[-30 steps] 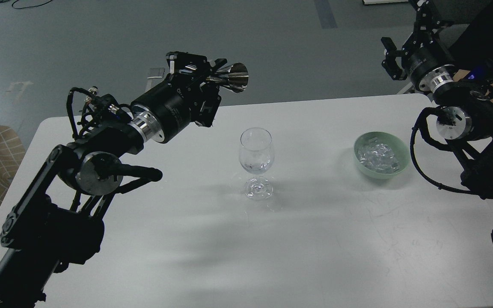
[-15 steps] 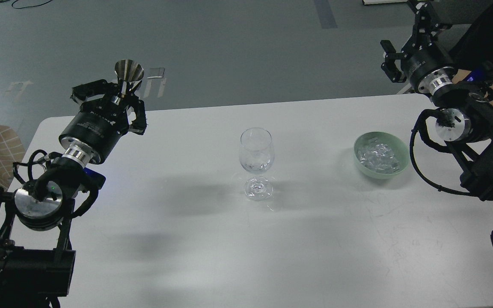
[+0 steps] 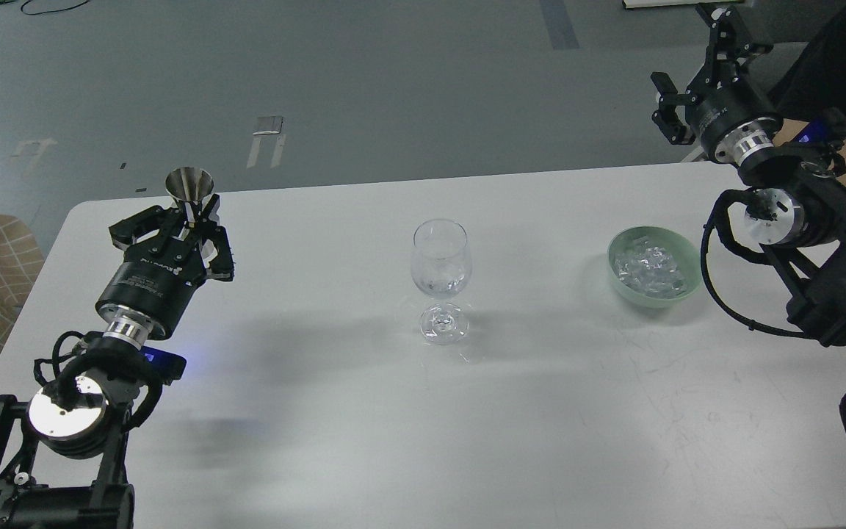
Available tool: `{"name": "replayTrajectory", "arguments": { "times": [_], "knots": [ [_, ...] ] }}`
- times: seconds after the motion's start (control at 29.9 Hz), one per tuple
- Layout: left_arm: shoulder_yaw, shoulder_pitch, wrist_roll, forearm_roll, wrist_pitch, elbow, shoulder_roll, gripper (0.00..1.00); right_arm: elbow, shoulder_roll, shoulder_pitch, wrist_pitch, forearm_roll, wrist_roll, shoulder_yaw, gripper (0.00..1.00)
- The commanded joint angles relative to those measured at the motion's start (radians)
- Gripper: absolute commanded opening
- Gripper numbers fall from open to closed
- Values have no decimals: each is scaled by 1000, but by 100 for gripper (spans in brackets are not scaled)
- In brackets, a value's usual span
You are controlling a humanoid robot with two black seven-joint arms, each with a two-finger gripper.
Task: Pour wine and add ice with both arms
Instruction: 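Rotate the jigger upright and move it back toward its spot, then lower the jigger onto the table and open the left gripper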
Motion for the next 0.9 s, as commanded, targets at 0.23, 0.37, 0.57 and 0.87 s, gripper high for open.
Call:
{"name": "replayTrajectory", "arguments": {
  "times": [0.23, 0.37, 0.57, 0.87],
  "knots": [
    [-8, -5, -44, -64, -136, 188, -55, 15, -1, 4, -11, -1, 0, 0, 2, 100],
    [-8, -15, -67, -64, -142, 228, -56, 15, -1, 5, -11, -2, 0, 0, 2, 100],
    [-9, -22, -76, -64, -153, 248, -58, 20, -1, 7, -11, -2, -2, 0, 2, 100],
    [-9, -29, -101, -64, -153, 284, -58, 37, -4, 5, -14, -2, -2, 0, 0, 100]
  ]
}}
